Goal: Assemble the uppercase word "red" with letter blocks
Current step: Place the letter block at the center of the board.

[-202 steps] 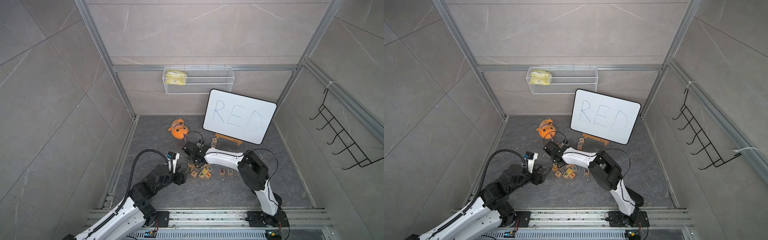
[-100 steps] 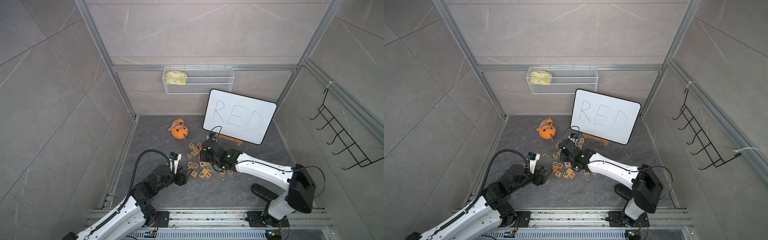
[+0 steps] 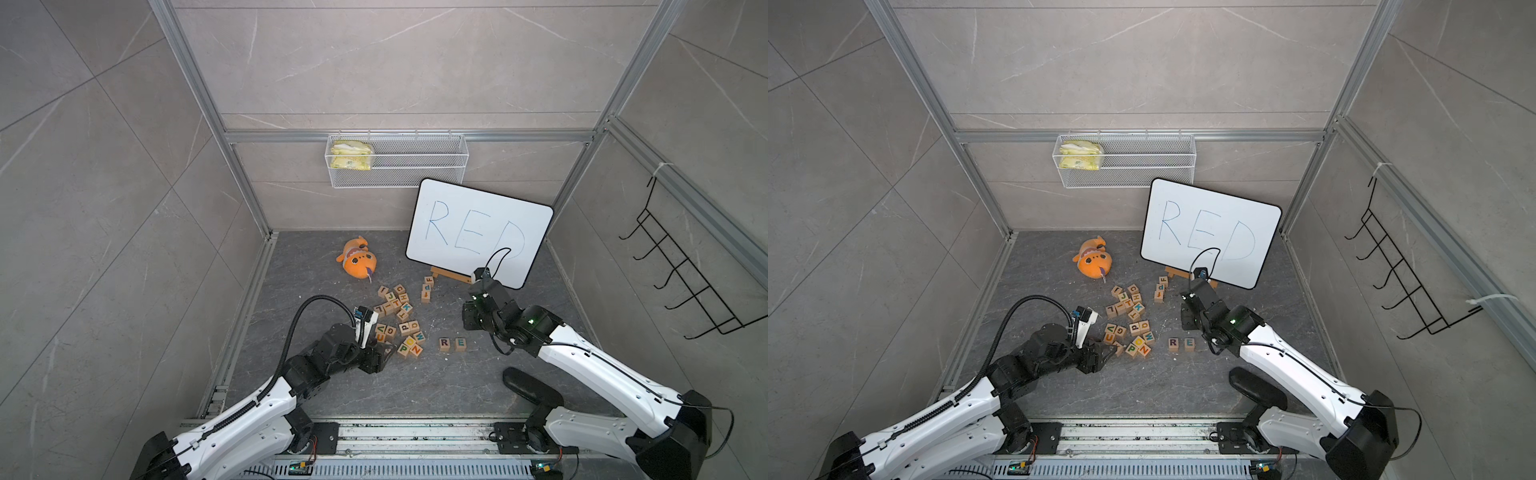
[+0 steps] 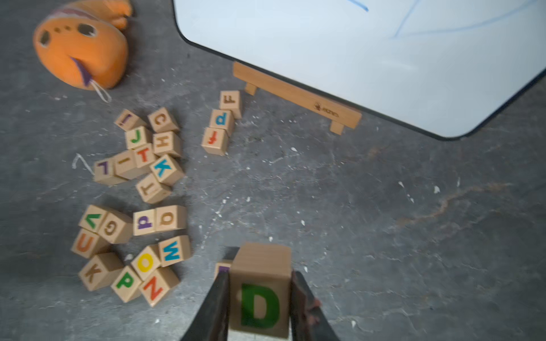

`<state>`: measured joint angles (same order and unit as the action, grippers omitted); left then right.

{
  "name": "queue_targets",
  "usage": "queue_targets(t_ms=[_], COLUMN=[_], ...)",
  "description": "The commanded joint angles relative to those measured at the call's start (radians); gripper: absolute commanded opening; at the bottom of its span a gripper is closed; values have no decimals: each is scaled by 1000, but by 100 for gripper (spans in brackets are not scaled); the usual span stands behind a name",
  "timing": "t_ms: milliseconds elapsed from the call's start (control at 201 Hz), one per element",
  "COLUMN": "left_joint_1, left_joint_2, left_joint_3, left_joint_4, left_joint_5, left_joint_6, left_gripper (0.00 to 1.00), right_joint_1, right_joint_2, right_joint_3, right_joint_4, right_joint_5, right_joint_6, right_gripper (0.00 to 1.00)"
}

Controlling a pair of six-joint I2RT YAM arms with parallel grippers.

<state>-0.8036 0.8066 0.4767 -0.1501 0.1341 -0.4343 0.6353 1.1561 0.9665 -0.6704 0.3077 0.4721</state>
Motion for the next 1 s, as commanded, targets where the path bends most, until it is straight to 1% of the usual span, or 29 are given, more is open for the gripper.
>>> queue_targets(t_ms=[0,105,219,333,567,752,990], left_joint_1=[-5,-5,-5,-6,-6,-6,-8], left_joint_2=[-3,-18,-35,-40,-29,-32,-38], left_joint_3=[41,37,33,32,34,33,32], left_joint_4=[42,41,41,41,44,45,43], left_joint_5=[25,30,27,28,36,32,29], left_joint_6=[10,9,8,6,8,6,9], left_gripper=[70,70,70,70,70,70,70], right_joint_1=[-89,-176,-230,-233,-232,-236,-236], right_joint_2=[-6,-2,41,74,157,194,249], right_joint_3=[-94,-177,-213,-232,-227,-222,-220], right_joint_4=[-71,-26,-2,38,60,106,136], right_joint_5=[-122,-170,-214,-241,-184,-228,-246], right_joint_6=[-34,-22,-12,2,-8,-12,-9], right_gripper=[19,19,19,21,22,23,23])
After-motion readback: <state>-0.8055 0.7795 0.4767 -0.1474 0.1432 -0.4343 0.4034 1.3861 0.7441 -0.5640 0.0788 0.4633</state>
